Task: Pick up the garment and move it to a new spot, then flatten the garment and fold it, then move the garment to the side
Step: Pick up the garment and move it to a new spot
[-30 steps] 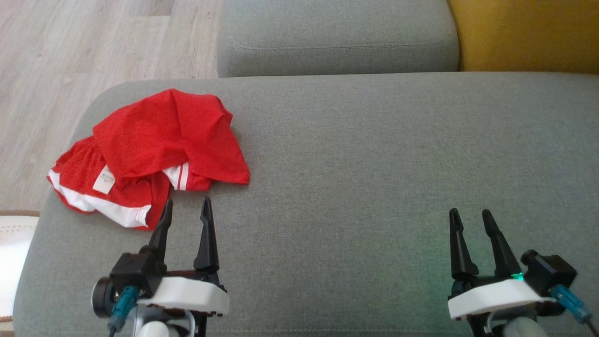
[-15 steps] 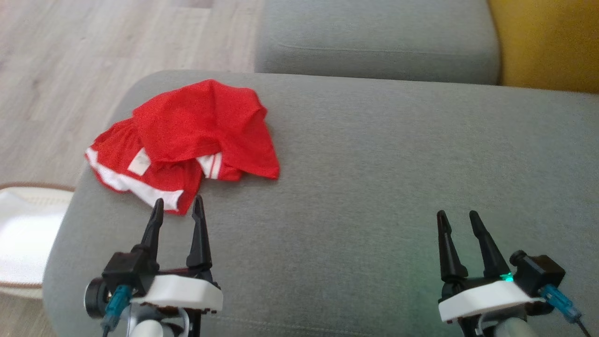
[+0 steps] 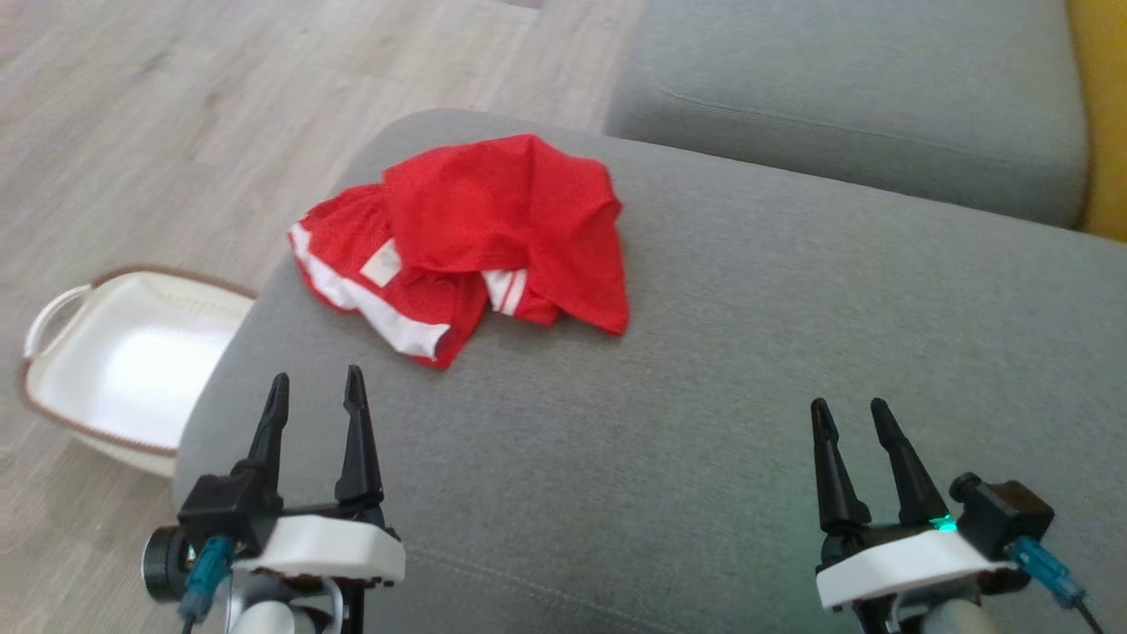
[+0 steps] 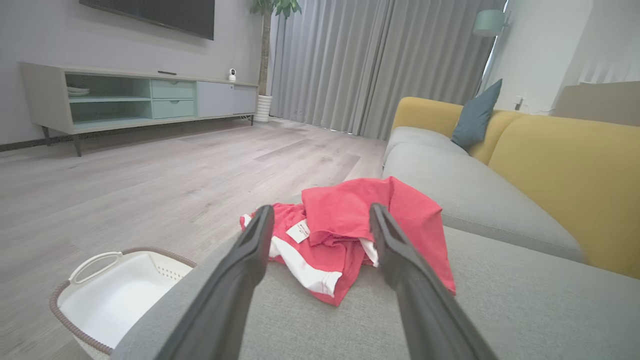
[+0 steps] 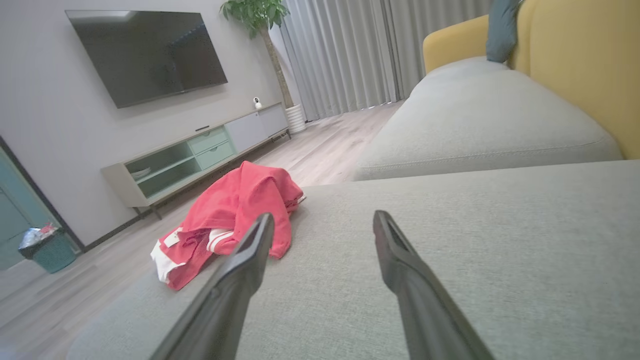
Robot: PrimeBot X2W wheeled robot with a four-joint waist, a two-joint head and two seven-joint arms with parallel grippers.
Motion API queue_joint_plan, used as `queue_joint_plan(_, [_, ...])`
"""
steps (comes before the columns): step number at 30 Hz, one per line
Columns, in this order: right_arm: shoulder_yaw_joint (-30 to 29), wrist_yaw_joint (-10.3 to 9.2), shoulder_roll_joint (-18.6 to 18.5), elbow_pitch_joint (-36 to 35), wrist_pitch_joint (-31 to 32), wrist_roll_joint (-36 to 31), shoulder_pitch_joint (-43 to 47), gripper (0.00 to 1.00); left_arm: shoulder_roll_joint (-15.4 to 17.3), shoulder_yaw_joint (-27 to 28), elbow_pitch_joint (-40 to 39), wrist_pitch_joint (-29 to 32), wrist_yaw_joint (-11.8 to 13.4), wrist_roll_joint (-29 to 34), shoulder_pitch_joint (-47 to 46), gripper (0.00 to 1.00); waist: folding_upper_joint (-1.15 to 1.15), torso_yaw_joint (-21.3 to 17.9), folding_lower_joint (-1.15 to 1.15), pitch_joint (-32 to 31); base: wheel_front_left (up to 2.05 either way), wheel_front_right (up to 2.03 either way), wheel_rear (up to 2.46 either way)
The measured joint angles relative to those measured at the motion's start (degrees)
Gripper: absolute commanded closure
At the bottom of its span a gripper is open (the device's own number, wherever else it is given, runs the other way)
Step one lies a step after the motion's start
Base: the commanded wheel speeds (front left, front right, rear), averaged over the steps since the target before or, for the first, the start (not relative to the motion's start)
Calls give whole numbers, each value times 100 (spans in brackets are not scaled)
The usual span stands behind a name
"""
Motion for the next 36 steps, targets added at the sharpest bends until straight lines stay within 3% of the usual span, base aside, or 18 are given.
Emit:
queue_joint_plan(8, [58, 0, 0, 1, -5, 62, 1, 0, 0, 16, 9, 0, 0, 249, 12, 0, 0, 456, 0, -31, 0, 0, 0])
queue_joint_plan(14, [83, 0, 0, 1, -5, 62, 1, 0, 0, 27, -2, 0, 0, 248, 42, 0, 0, 529, 0, -38, 0, 0, 0])
queue_joint_plan(26, [71, 0, 0, -54, -5, 54, -1, 0, -7, 334, -94, 0, -64, 248, 38, 0, 0, 215, 0, 71, 0, 0, 0])
queue_joint_plan(33, [-171, 0, -1, -282, -5, -107, -73, 0, 56, 726, 96, 0, -410, 248, -503, 0, 0, -68, 0, 429, 0, 0, 0])
queue_joint_plan(36, [-303, 0, -1, -410, -5, -220, -215, 0, 232, 824, 341, 0, -594, 248, -1012, 0, 0, -207, 1, 657, 0, 0, 0])
